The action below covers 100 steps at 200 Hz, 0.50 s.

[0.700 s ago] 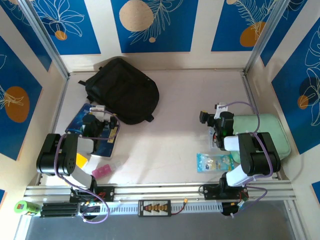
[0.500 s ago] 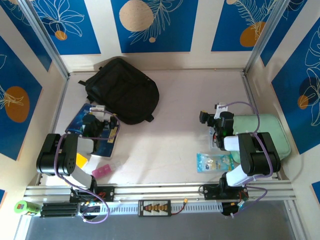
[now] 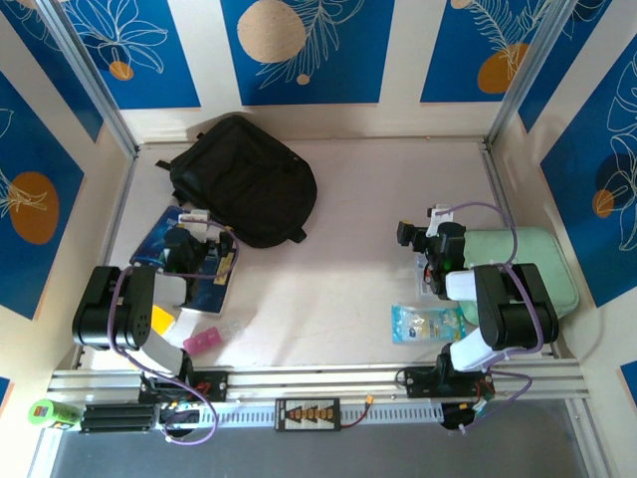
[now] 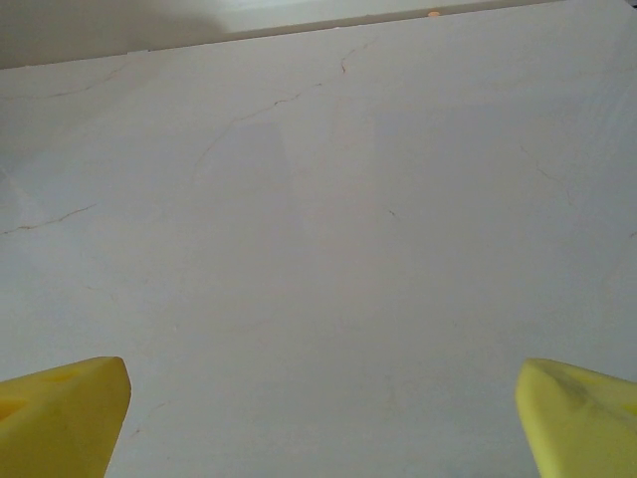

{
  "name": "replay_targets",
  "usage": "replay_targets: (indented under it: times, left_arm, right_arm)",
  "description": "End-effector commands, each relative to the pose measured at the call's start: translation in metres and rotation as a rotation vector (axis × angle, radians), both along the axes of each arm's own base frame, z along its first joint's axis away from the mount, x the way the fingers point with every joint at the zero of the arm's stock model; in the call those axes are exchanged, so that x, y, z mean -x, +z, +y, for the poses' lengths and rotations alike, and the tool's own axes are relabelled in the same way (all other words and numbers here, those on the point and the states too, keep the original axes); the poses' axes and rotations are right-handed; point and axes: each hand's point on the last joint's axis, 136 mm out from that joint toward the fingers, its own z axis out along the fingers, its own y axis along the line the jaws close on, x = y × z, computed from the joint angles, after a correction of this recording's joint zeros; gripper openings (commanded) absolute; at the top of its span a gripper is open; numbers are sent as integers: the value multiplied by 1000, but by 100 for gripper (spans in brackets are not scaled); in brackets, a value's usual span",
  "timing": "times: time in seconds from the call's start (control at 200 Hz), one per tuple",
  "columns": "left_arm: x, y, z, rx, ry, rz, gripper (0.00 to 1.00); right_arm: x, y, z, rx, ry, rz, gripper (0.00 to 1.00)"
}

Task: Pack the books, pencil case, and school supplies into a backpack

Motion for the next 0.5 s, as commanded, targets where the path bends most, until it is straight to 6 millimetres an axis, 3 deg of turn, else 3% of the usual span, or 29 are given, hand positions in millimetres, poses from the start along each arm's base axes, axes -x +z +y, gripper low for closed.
replay_targets:
  times: [0.0, 0.495]
  left_arm:
    - [-3, 6, -4, 0, -23, -22, 100]
    - [-2, 7, -4, 0, -22, -32, 100]
  right_arm:
    - [-8, 11, 0, 3, 11, -32, 99]
    - [-7, 14, 3, 0, 28, -36, 99]
